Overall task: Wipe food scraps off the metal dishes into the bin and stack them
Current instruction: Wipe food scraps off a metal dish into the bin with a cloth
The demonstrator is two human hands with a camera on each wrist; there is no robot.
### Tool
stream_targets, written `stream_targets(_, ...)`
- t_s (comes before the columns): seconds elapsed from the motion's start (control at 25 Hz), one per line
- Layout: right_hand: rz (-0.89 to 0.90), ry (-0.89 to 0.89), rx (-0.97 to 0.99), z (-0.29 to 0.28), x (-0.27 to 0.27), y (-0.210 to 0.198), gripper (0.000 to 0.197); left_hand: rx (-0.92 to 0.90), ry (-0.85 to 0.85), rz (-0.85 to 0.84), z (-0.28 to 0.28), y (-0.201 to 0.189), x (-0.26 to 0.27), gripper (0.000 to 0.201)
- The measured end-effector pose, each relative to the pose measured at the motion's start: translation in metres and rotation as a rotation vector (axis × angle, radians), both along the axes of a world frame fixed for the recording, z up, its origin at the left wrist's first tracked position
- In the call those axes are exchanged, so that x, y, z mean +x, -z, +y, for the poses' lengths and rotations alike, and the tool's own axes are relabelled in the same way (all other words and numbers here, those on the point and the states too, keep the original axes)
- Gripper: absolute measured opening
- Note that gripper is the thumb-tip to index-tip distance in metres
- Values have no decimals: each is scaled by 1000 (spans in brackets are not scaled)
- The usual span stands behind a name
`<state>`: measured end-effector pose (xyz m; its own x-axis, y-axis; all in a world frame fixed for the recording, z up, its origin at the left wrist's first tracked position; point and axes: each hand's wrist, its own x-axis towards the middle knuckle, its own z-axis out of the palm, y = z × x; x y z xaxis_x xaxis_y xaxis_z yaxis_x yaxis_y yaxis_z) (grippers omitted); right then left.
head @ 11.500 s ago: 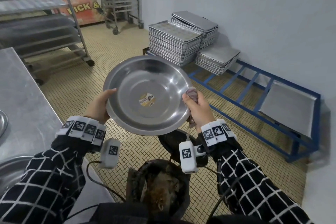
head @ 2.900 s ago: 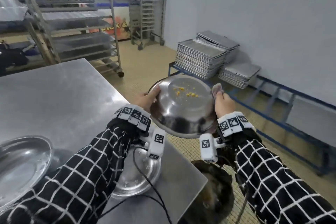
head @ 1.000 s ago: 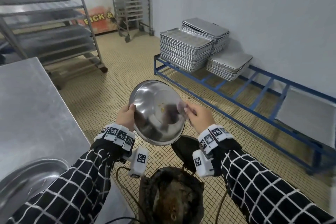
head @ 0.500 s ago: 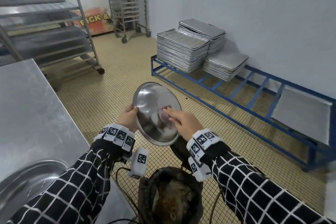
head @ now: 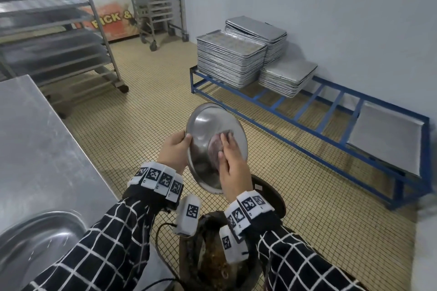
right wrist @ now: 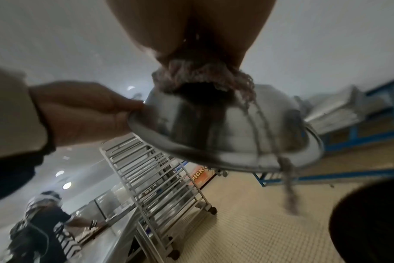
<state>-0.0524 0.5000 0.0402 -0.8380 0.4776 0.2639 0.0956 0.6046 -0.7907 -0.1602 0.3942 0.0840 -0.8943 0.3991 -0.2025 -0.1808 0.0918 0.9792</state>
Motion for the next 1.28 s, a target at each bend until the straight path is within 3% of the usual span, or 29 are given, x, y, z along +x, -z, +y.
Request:
stream_targets(0.12,-59,67,87,16,-26,-10,51,23,3,68,0,1,0,30)
stream_targets(0.28,-140,135,25,56,-35,-16,52,122,-11,-42,-6,-2,-2,26)
stream_targets(0.4,-199,169,-78,68,-13,12,55,154,-40,-65,-9,-5,-5,23)
stream_targets(0.56,-166,74,-113,33,11,40,65,180,-32,-65,-9,-9,-5,20)
stream_targets(0.72,-55,-23,-4,1,-2,16,60,241,43,-72,-9,-8,-2,17)
stream_targets(0.84,-28,1,74,8,-24,-11,58,288,128,-109,-9,-9,1,21)
stream_targets(1.0,-118,84,-59,43,-39,-26,57,287,180,-145,-7,-14,4,24)
stream_targets(1.12,-222,179,-248,68,-25,1,60,293,184,-152,-6,-13,3,27)
stream_targets(1.28,-192,173,-258,49,11,43,70,267,119,-149,-4,-8,0,24)
